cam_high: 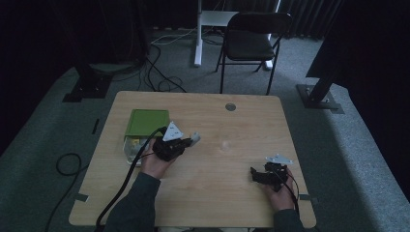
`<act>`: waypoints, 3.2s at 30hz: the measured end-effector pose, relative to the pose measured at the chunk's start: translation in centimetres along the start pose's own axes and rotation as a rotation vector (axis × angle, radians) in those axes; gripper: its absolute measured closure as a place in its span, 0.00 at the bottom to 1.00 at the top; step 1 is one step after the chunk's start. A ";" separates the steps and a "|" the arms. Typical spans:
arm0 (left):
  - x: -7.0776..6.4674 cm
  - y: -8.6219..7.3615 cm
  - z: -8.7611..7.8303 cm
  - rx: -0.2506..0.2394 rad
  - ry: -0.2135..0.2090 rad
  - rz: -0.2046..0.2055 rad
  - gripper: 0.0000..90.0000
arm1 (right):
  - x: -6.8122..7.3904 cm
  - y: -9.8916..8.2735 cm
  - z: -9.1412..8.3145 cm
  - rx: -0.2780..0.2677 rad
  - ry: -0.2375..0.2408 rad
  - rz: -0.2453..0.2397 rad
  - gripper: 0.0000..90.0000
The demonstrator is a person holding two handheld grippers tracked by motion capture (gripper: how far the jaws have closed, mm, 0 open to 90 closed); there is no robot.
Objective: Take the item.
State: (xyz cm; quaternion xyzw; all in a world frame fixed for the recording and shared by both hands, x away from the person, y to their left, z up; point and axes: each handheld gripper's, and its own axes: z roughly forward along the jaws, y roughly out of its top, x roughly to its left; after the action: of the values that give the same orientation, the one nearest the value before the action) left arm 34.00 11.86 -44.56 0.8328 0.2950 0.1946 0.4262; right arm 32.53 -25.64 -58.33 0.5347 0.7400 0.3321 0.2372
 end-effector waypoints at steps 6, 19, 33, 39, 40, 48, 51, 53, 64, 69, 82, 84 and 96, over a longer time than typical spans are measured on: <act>-0.1 0.6 0.6 -0.003 -0.009 0.001 1.00 | 0.0 0.0 0.0 0.001 0.001 0.000 0.13; -0.4 1.6 1.2 -0.001 -0.027 0.015 1.00 | 0.0 0.0 0.0 0.001 0.000 0.000 0.13; -1.0 3.5 2.8 -0.013 -0.053 0.027 1.00 | 0.0 0.0 0.0 0.000 0.000 0.001 0.13; -1.2 4.1 3.8 -0.005 -0.060 0.034 1.00 | 0.0 0.0 0.0 0.001 0.000 0.002 0.13; -1.2 4.2 3.9 -0.010 -0.066 0.031 1.00 | 0.0 0.0 0.0 0.001 0.000 0.002 0.13; -0.7 4.3 4.8 -0.031 -0.080 -0.005 1.00 | 0.0 0.0 0.0 0.001 0.000 0.002 0.13; -0.7 4.5 5.1 -0.025 -0.080 -0.002 1.00 | 0.0 0.0 0.0 0.001 0.001 0.002 0.13; -0.9 4.8 5.3 -0.015 -0.078 0.011 1.00 | 0.0 0.0 0.0 0.001 0.001 0.002 0.13; -1.4 6.5 6.5 -0.034 -0.105 0.023 1.00 | 0.0 0.0 0.0 0.000 0.001 0.001 0.13; -1.2 6.4 7.3 -0.039 -0.107 0.003 1.00 | 0.0 0.0 0.0 0.000 0.000 0.001 0.13; -1.0 6.2 9.3 -0.067 -0.108 -0.049 1.00 | 0.0 0.0 0.0 0.000 0.000 0.000 0.13; -1.1 6.2 9.6 -0.072 -0.105 -0.055 1.00 | 0.0 0.0 0.0 0.001 0.000 -0.002 0.13; -1.7 7.2 11.3 -0.023 -0.058 -0.013 0.99 | 0.0 0.0 0.0 0.001 0.002 -0.001 0.13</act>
State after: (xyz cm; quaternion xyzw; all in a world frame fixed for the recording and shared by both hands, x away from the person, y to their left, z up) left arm 41.57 0.62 -45.10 0.8311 0.2856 0.1709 0.4455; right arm 32.48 -25.62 -58.33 0.5342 0.7406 0.3320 0.2363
